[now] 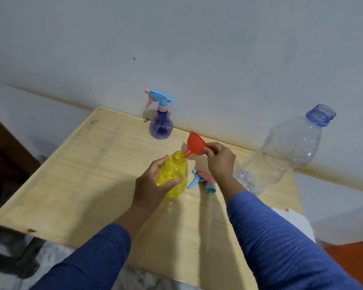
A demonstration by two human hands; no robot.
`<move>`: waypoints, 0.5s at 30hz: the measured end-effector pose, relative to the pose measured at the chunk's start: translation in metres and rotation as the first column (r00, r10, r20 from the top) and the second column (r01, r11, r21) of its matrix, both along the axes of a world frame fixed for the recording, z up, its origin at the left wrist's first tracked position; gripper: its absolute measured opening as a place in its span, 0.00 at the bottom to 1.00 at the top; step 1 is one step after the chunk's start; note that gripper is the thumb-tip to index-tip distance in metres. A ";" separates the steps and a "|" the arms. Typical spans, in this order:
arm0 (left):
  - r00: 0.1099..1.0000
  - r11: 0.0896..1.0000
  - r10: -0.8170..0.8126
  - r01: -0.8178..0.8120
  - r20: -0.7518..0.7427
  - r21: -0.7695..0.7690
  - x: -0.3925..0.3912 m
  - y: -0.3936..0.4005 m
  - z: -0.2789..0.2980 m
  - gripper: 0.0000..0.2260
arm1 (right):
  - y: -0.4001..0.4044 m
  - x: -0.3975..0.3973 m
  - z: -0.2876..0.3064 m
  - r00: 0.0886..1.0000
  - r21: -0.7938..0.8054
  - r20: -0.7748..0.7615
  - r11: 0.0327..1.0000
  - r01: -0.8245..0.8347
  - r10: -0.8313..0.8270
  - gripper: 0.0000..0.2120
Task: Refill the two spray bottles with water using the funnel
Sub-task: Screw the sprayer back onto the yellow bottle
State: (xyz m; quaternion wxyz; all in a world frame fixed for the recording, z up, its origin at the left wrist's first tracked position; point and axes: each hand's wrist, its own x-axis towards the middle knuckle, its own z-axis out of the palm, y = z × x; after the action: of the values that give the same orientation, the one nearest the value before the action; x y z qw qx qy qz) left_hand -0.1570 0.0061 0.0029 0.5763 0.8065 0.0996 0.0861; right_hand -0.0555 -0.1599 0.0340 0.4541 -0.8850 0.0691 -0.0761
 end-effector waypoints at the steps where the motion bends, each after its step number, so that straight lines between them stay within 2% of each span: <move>1: 1.000 1.000 0.000 0.000 0.000 0.014 0.000 0.000 -0.001 0.31 | -0.001 0.004 -0.005 1.000 -0.013 -0.007 1.000 -0.017 0.017 0.08; 10: 1.000 1.000 0.005 -0.005 0.012 0.027 -0.001 -0.003 -0.006 0.32 | -0.007 0.018 -0.031 0.996 -0.094 -0.057 0.992 -0.078 0.073 0.09; 15: 1.000 0.999 -0.009 0.009 0.001 0.041 -0.001 -0.003 -0.004 0.32 | -0.007 0.005 -0.025 0.997 -0.121 -0.040 0.990 -0.071 0.066 0.17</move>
State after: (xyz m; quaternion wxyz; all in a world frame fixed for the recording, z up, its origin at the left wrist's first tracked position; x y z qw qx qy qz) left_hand -0.1581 0.0027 -0.0010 0.5602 0.8185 0.0938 0.0862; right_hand -0.0500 -0.1673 0.0092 0.4002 -0.9142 0.0420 -0.0485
